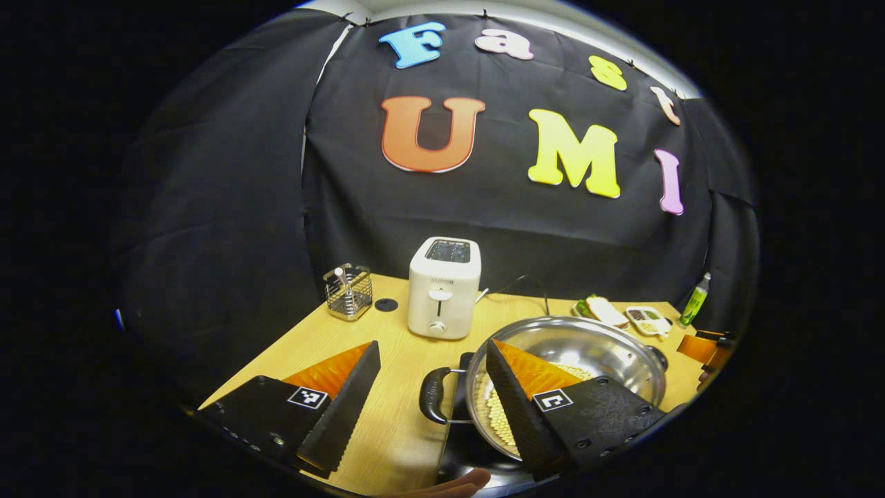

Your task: First push the handle of the pot to place it horizontally, then grasp the pot with both hands and set it on the induction cooktop.

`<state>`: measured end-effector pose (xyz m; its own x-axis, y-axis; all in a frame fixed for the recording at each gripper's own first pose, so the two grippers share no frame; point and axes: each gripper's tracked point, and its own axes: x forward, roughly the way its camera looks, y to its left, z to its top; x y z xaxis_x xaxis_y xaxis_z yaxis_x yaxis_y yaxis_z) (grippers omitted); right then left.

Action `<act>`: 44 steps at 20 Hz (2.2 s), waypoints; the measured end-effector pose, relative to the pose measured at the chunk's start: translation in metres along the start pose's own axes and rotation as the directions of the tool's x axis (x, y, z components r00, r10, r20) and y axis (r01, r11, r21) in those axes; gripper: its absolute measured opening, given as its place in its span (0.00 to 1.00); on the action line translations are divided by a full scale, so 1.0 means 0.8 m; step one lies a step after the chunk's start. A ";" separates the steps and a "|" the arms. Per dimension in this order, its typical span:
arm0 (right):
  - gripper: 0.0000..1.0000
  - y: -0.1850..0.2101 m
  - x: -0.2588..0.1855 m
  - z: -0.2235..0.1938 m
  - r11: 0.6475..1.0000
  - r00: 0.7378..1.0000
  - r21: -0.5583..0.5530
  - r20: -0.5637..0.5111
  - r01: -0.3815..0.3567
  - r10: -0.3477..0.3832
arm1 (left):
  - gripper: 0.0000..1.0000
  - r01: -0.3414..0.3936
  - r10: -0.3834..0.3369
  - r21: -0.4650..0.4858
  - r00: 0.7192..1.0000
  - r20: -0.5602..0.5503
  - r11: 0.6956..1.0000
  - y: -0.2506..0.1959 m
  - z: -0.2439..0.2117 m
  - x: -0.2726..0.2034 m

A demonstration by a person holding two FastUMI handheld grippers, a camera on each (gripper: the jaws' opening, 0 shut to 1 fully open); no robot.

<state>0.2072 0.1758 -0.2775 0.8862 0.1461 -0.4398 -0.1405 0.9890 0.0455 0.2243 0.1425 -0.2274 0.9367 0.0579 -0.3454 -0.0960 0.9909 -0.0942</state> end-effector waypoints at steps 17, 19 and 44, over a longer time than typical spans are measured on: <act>0.97 -0.058 -0.291 0.079 0.999 0.965 0.013 0.256 0.048 -0.050 | 0.95 -0.001 -0.026 0.107 0.967 0.252 0.994 -0.094 0.096 -0.259; 0.96 -0.068 -0.318 0.078 0.998 0.963 0.017 0.262 0.053 -0.056 | 0.95 0.020 -0.044 0.094 0.965 0.260 0.995 -0.115 0.098 -0.287; 0.98 -0.082 -0.452 0.053 0.999 0.918 -0.025 0.395 0.046 -0.032 | 0.95 0.162 -0.186 0.100 0.923 0.336 0.982 -0.155 0.064 -0.403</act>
